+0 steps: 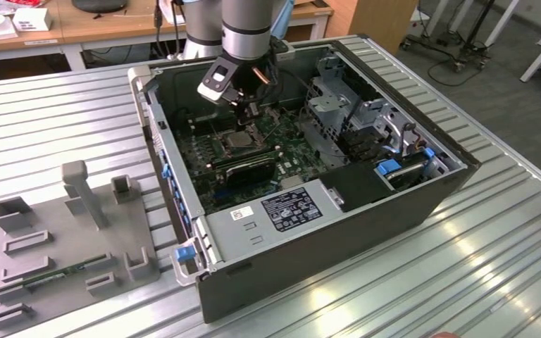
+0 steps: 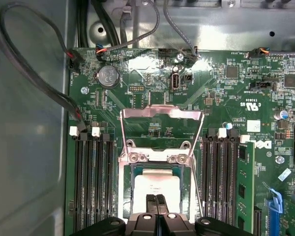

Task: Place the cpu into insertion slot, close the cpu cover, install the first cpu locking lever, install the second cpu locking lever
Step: 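Place the cpu into insertion slot, then close the cpu cover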

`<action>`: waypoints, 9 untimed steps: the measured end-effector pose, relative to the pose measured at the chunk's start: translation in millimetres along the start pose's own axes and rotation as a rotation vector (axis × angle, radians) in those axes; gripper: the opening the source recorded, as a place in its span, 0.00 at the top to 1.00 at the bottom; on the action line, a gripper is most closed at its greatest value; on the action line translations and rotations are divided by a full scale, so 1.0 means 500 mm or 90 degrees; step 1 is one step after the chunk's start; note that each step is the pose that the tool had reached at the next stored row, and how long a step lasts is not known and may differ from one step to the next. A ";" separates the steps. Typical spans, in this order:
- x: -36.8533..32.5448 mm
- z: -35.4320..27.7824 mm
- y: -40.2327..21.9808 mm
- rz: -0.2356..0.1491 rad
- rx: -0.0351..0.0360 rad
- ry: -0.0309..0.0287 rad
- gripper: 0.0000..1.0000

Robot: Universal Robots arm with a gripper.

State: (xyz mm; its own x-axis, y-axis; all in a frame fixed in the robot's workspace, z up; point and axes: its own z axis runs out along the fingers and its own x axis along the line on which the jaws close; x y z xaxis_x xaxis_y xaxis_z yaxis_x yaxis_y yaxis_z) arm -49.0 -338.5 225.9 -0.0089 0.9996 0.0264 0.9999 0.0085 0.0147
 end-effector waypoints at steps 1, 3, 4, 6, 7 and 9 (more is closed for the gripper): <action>0.000 0.000 0.000 0.000 0.0000 -0.0001 0.89; 0.000 0.000 0.000 0.000 0.0000 0.0000 0.89; 0.000 0.000 0.000 0.000 0.0000 0.0000 0.89; 0.000 0.001 0.000 0.000 0.0000 0.0001 0.89; 0.000 0.002 0.000 0.000 0.0000 0.0001 0.89; 0.000 0.001 0.000 0.000 -0.0001 0.0002 0.89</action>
State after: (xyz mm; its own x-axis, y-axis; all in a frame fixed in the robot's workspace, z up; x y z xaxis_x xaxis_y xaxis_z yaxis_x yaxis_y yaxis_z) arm -49.0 -338.4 225.2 -0.0089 0.9996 0.0267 0.9999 0.0085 0.0149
